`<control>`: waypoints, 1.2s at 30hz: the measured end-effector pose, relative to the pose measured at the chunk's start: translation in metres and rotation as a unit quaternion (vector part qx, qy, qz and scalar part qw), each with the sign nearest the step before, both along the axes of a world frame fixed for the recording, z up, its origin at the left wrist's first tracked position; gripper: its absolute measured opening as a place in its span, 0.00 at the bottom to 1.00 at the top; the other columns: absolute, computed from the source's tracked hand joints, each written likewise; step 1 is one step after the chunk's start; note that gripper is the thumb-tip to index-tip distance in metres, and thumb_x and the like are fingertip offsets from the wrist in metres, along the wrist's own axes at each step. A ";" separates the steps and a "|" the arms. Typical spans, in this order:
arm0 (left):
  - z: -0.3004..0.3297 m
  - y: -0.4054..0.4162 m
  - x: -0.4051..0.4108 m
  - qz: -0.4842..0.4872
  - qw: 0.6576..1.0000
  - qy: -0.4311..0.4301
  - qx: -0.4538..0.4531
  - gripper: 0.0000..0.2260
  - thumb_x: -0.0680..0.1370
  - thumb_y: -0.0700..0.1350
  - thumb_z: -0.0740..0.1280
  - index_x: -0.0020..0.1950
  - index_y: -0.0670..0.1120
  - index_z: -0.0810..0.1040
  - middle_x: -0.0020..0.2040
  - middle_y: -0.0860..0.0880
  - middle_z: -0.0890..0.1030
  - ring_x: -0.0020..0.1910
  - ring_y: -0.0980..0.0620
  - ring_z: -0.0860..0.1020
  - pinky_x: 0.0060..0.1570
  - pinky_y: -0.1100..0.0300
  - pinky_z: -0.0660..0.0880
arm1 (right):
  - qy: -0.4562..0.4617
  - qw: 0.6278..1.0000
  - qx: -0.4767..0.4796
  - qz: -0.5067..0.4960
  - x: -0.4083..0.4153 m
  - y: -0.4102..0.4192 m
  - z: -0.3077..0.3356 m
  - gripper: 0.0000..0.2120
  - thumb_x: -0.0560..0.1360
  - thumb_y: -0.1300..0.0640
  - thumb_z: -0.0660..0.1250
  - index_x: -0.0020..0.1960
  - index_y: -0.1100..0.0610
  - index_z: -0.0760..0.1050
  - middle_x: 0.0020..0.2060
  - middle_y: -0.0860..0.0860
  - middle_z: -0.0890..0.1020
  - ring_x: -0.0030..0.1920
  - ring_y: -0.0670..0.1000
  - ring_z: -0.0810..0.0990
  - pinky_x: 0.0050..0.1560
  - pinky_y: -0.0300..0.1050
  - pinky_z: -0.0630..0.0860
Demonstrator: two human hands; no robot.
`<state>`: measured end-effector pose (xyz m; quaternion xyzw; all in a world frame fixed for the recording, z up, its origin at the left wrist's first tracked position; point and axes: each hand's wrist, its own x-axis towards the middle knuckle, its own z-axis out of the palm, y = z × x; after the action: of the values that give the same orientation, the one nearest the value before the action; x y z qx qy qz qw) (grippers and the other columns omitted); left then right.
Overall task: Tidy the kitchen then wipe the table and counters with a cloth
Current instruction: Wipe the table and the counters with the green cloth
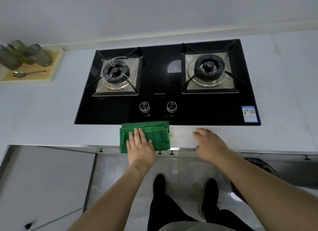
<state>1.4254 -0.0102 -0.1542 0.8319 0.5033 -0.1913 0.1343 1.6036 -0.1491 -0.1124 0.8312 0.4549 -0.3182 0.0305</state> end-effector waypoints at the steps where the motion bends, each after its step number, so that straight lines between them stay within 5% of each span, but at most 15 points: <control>1: -0.001 -0.012 0.011 -0.005 1.000 0.001 -0.001 0.27 0.84 0.51 0.43 0.78 0.41 0.37 0.79 0.44 0.39 0.78 0.43 0.39 0.76 0.48 0.43 | 0.002 1.000 0.005 0.013 0.005 -0.002 0.001 0.28 0.79 0.56 0.57 0.77 0.58 0.55 0.77 0.51 0.53 0.75 0.53 0.54 0.75 0.46 0.53; 9: 0.006 -0.036 0.044 -0.022 0.999 -0.021 0.025 0.26 0.83 0.50 0.49 0.79 0.42 0.47 0.79 0.43 0.49 0.78 0.43 0.48 0.76 0.48 0.51 | -0.089 0.996 0.006 0.007 0.062 -0.082 -0.007 0.27 0.79 0.51 0.56 0.75 0.59 0.56 0.75 0.56 0.57 0.74 0.56 0.57 0.75 0.51 0.54; 15: 0.002 -0.054 0.057 -0.016 1.000 -0.011 0.000 0.25 0.84 0.49 0.48 0.80 0.45 0.44 0.80 0.46 0.45 0.78 0.42 0.43 0.76 0.46 0.48 | -0.058 0.998 -0.010 -0.001 0.071 -0.094 -0.016 0.32 0.79 0.49 0.55 0.78 0.61 0.49 0.77 0.56 0.49 0.76 0.57 0.51 0.77 0.52 0.47; 23: 0.003 -0.113 0.107 -0.061 0.998 -0.018 0.007 0.26 0.84 0.50 0.47 0.79 0.45 0.43 0.80 0.46 0.46 0.78 0.42 0.45 0.76 0.46 0.48 | -0.034 0.999 0.033 0.020 0.092 -0.107 -0.011 0.29 0.79 0.53 0.55 0.78 0.58 0.52 0.77 0.52 0.53 0.76 0.53 0.53 0.76 0.48 0.47; 28: 0.012 -0.108 0.112 -0.076 0.997 -0.004 -0.011 0.26 0.83 0.50 0.50 0.79 0.47 0.47 0.79 0.45 0.49 0.77 0.41 0.49 0.75 0.44 0.52 | -0.103 0.992 0.020 -0.065 0.110 -0.145 -0.013 0.31 0.79 0.50 0.56 0.77 0.59 0.51 0.75 0.55 0.58 0.74 0.55 0.58 0.75 0.50 0.53; 36: 0.012 -0.124 0.125 -0.074 0.997 0.025 -0.005 0.30 0.81 0.40 0.55 0.80 0.50 0.45 0.79 0.45 0.47 0.77 0.40 0.47 0.73 0.40 0.55 | -0.096 0.991 -0.005 -0.095 0.122 -0.163 -0.024 0.34 0.78 0.48 0.56 0.78 0.61 0.48 0.77 0.56 0.51 0.75 0.56 0.54 0.76 0.51 0.51</control>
<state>1.5503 -0.1340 -0.1421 0.8613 0.4423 -0.2239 0.1118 1.7252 -0.3117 -0.1368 0.8972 0.3670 -0.2411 0.0476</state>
